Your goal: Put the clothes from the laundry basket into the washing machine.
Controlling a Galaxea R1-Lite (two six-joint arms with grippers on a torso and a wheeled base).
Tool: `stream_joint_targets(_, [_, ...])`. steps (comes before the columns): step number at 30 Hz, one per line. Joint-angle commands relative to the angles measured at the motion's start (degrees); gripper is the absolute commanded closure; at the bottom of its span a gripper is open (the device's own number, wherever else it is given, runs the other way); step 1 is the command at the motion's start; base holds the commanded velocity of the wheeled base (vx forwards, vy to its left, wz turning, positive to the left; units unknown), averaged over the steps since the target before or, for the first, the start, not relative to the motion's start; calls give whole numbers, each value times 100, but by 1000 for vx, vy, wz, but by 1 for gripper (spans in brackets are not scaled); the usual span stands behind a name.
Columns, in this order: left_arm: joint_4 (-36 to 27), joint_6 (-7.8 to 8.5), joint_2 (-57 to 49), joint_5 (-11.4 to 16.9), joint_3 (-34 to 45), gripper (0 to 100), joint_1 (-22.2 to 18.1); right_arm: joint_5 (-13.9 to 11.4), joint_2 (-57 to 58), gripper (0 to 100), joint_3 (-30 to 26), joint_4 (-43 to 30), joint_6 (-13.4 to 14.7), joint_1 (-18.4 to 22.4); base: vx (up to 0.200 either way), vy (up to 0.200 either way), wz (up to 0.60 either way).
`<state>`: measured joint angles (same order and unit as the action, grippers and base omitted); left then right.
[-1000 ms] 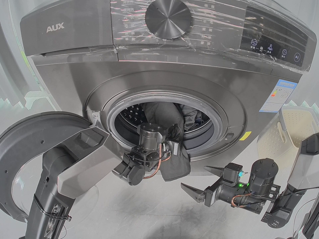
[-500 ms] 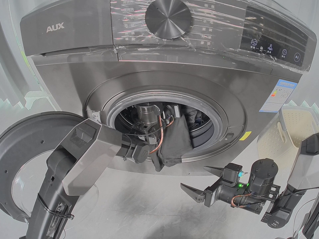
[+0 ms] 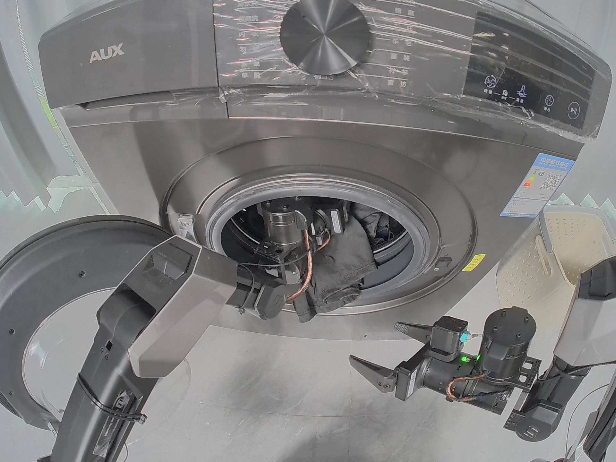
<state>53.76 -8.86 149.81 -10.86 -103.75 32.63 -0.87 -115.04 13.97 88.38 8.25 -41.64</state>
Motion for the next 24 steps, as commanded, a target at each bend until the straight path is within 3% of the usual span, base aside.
stream_joint_targets(1, [-147, 7, -690, 225, 1156, 0, 120, -1, -1, 0, 0, 4, -8, 7, 0, 0, 0])
stream_joint_targets(4, [-305, 43, -1068, 480, 2061, 0, 173, -1, 8, 0, 0, 4, -8, -10, 0, 0, 0])
stream_joint_targets(8, [-305, 69, -1182, 620, 2562, 0, 270, -1, 17, 0, -8, 4, 1, -46, 0, 0, 0])
stream_joint_targets(21, [-287, 139, -708, 735, 2632, 0, 261, -1, 35, 0, -17, -5, 1, -63, 0, 0, 0])
stream_joint_targets(22, [-287, 139, -708, 735, 2632, 100, 261, -1, 35, 0, -17, -5, 1, -63, 0, 0, 0])
stream_joint_targets(24, [-287, 148, -655, 770, 2676, 100, 270, -1, 35, 0, -8, -5, 1, -63, 0, 0, 0])
